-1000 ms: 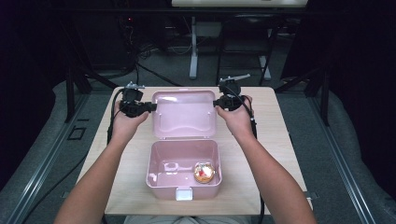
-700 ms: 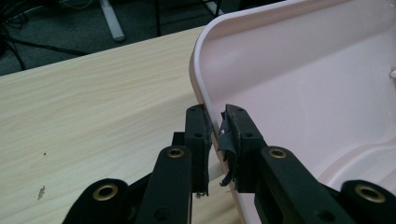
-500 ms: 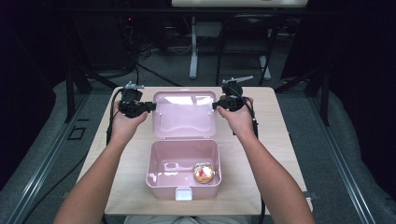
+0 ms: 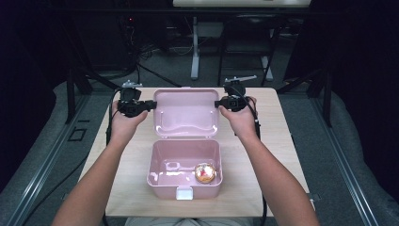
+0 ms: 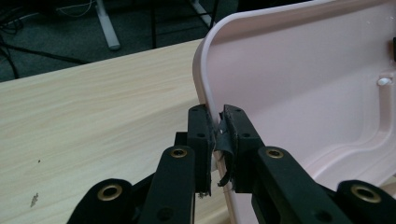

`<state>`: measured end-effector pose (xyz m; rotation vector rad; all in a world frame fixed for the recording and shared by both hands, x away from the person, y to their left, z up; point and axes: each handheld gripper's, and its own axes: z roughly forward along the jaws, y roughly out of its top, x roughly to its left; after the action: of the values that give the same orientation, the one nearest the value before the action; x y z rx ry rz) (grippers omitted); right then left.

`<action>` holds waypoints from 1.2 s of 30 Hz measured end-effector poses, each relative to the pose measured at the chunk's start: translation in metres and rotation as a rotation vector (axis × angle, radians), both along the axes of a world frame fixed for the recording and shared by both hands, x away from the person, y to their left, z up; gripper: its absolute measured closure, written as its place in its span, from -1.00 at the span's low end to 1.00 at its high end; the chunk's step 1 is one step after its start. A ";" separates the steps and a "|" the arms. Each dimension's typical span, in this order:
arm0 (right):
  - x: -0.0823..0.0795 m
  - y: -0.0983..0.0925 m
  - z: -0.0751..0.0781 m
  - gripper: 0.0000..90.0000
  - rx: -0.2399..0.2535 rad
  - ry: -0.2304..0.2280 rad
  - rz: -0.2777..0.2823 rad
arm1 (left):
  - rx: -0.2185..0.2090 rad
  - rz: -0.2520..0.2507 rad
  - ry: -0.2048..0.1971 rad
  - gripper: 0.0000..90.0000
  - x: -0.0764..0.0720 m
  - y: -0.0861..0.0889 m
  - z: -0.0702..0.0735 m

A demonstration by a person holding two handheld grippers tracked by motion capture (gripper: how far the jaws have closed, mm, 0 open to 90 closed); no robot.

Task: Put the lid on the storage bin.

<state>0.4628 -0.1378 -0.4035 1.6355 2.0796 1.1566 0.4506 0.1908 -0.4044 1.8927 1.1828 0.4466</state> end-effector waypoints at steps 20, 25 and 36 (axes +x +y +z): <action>-0.016 0.002 0.028 0.87 -0.051 -0.129 0.010 | 0.006 -0.018 -0.084 0.86 -0.014 0.001 0.029; -0.013 0.003 0.032 0.88 -0.053 -0.140 0.001 | 0.014 -0.016 -0.107 0.86 -0.013 0.000 0.031; -0.012 0.003 0.029 0.86 -0.053 -0.143 0.004 | 0.013 -0.024 -0.103 0.85 -0.012 0.002 0.031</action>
<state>0.4512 -0.1347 -0.3743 1.4808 2.0075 1.1726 0.4382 0.1923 -0.3736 1.8701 1.0914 0.5336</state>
